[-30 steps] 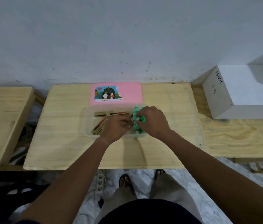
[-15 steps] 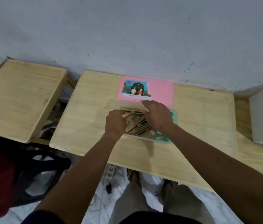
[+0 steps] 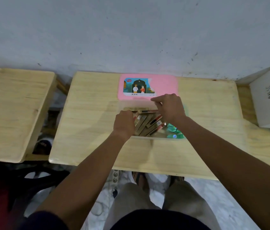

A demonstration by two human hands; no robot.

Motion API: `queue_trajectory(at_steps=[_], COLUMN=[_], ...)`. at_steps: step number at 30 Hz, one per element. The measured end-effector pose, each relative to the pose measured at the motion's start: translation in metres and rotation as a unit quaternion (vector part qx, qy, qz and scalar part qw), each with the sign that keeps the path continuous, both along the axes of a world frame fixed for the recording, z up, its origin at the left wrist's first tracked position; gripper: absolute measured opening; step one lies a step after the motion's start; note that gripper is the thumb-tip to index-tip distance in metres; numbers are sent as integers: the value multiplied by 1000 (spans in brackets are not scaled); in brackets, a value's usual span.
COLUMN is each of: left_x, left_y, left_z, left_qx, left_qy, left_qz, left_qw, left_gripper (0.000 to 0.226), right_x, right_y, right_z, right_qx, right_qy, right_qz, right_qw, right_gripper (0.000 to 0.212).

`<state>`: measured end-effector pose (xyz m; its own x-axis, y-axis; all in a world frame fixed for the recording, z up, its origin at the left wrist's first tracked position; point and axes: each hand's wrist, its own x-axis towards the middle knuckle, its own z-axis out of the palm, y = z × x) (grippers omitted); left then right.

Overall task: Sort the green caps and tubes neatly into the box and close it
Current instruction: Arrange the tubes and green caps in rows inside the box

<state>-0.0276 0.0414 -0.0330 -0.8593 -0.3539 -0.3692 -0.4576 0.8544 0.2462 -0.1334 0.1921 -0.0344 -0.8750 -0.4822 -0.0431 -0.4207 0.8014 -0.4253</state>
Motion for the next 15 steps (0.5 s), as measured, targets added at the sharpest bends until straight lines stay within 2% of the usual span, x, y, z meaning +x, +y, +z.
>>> queue_trajectory(at_steps=[3, 7, 15], left_x=[1, -3, 1], left_y=[-5, -10, -6], left_z=[-2, -1, -6], left_qx=[11, 46, 13], left_qy=[1, -20, 8], left_qz=[-5, 15, 11], left_qw=[1000, 999, 1000], left_gripper=[23, 20, 3], right_x=[-9, -15, -12], right_y=[-3, -2, 0], right_z=[6, 9, 6], right_qx=[-35, -66, -72], right_qy=[-47, -88, -84], right_qz=[-20, -24, -20], right_qw=[998, 994, 994], right_gripper=[20, 17, 17])
